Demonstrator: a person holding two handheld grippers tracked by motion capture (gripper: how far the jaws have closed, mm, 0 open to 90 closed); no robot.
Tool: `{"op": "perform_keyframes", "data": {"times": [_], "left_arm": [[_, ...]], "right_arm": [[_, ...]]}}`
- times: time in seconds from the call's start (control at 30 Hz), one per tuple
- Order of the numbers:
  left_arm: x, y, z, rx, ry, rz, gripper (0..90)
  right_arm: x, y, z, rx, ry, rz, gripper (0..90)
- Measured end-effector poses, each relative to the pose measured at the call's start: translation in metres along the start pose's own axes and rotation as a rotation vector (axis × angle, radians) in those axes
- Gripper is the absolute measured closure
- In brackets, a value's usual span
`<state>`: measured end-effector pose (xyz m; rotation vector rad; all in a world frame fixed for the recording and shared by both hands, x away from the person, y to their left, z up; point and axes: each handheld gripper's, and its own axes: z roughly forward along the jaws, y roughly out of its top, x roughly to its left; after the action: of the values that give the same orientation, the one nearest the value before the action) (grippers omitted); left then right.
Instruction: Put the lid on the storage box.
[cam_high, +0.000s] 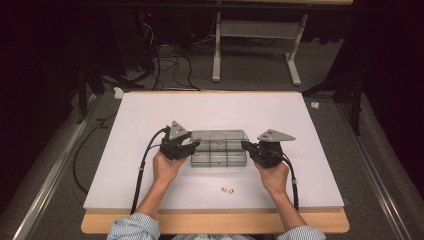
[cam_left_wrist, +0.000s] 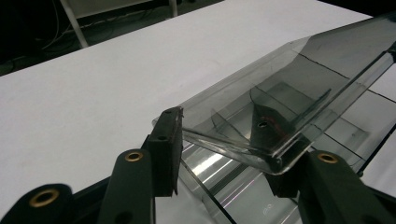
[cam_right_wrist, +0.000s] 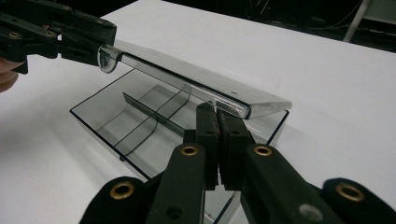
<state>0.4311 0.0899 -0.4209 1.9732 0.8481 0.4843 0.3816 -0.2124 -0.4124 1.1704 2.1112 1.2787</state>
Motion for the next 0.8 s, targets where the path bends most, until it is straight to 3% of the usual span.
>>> {"op": "perform_keyframes", "data": {"times": [0.4, 0.5, 0.8], "left_arm": [[0.002, 0.000, -0.001, -0.009, -0.003, -0.015, 55.9], [0.001, 0.000, 0.000, -0.010, -0.003, -0.019, 55.8], [0.002, 0.001, 0.000, -0.014, -0.002, -0.025, 55.6]], "right_arm": [[0.003, 0.000, -0.003, 0.003, -0.011, -0.018, 80.4], [0.003, -0.003, -0.007, 0.011, -0.033, -0.053, 76.1], [-0.011, -0.009, -0.005, 0.039, -0.097, -0.055, 60.3]]}}
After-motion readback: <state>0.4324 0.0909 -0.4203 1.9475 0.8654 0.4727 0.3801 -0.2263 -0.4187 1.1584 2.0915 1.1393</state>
